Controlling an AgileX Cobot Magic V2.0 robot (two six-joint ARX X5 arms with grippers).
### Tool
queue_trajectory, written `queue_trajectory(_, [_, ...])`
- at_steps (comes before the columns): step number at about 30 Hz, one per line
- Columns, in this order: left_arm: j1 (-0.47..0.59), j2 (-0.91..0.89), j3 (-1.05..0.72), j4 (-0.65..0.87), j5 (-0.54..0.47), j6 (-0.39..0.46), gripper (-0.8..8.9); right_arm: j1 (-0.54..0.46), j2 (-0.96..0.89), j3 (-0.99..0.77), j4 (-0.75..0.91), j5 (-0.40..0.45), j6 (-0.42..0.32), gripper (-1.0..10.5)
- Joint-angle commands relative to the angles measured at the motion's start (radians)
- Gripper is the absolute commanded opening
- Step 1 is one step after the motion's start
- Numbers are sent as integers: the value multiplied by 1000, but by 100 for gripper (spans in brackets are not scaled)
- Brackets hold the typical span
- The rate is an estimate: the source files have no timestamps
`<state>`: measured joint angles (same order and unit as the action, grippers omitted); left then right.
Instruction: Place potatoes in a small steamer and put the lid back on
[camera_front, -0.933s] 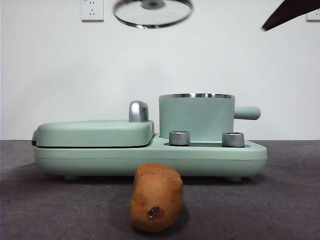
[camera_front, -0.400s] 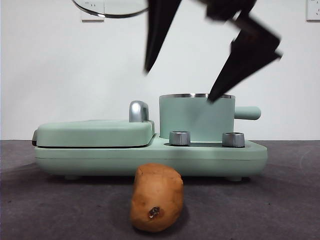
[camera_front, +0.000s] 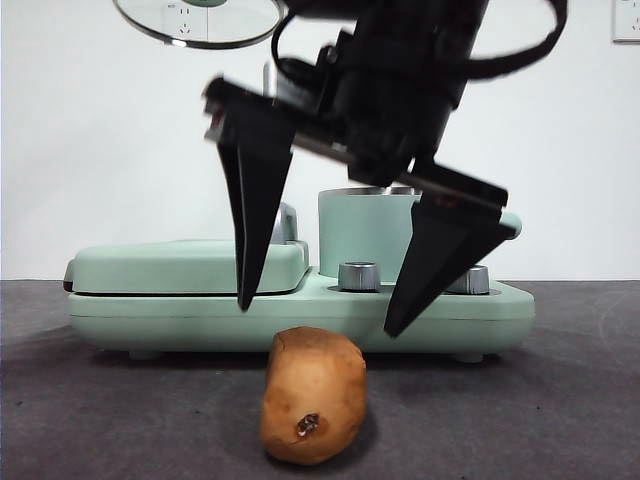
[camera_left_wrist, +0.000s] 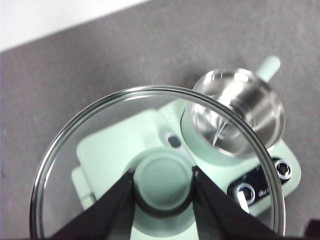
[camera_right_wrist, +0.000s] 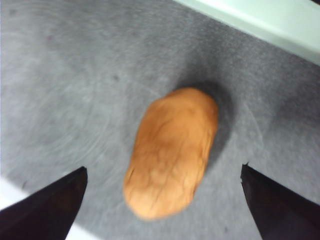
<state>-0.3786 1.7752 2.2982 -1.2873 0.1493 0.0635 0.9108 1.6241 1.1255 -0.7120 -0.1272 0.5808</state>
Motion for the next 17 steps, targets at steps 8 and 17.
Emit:
queue_trajectory(8, [9, -101, -147, 0, 3, 0, 49, 12, 119, 19, 33, -5, 2, 489])
queue_trajectory(17, [9, -139, -167, 2, 4, -5, 48, 12, 154, 19, 62, -59, -37, 197])
